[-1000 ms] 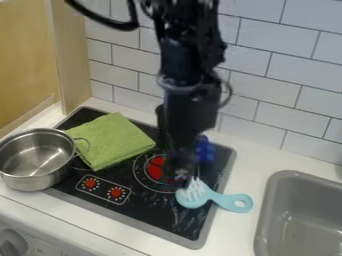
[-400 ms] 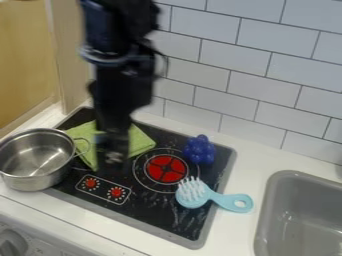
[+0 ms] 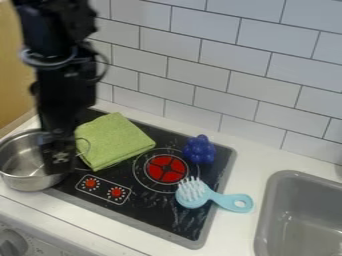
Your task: Move the silver pot to the upper side of the stove
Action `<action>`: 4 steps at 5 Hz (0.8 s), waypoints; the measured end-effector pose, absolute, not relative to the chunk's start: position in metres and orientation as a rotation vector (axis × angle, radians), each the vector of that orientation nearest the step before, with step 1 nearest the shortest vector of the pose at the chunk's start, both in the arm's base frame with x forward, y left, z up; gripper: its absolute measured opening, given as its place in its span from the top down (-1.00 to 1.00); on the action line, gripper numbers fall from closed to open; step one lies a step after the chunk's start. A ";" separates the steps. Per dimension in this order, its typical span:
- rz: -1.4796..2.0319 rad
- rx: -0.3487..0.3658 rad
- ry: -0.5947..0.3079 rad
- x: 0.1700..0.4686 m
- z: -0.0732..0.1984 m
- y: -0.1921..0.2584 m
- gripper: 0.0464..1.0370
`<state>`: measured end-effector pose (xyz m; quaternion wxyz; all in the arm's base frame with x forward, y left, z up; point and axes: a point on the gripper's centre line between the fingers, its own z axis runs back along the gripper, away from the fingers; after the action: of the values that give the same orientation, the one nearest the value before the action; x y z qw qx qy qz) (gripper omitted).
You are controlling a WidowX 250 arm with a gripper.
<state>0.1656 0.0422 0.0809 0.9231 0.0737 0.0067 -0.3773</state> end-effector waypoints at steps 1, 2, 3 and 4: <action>-0.751 0.121 0.072 0.163 0.049 0.060 -0.93; -0.776 0.145 0.089 0.165 0.036 0.066 -0.93; -0.786 0.187 0.101 0.166 0.027 0.073 -0.93; -0.785 0.202 0.101 0.167 0.025 0.075 -0.93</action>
<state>0.1674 0.0748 0.0247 0.9177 0.0982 0.0489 -0.3818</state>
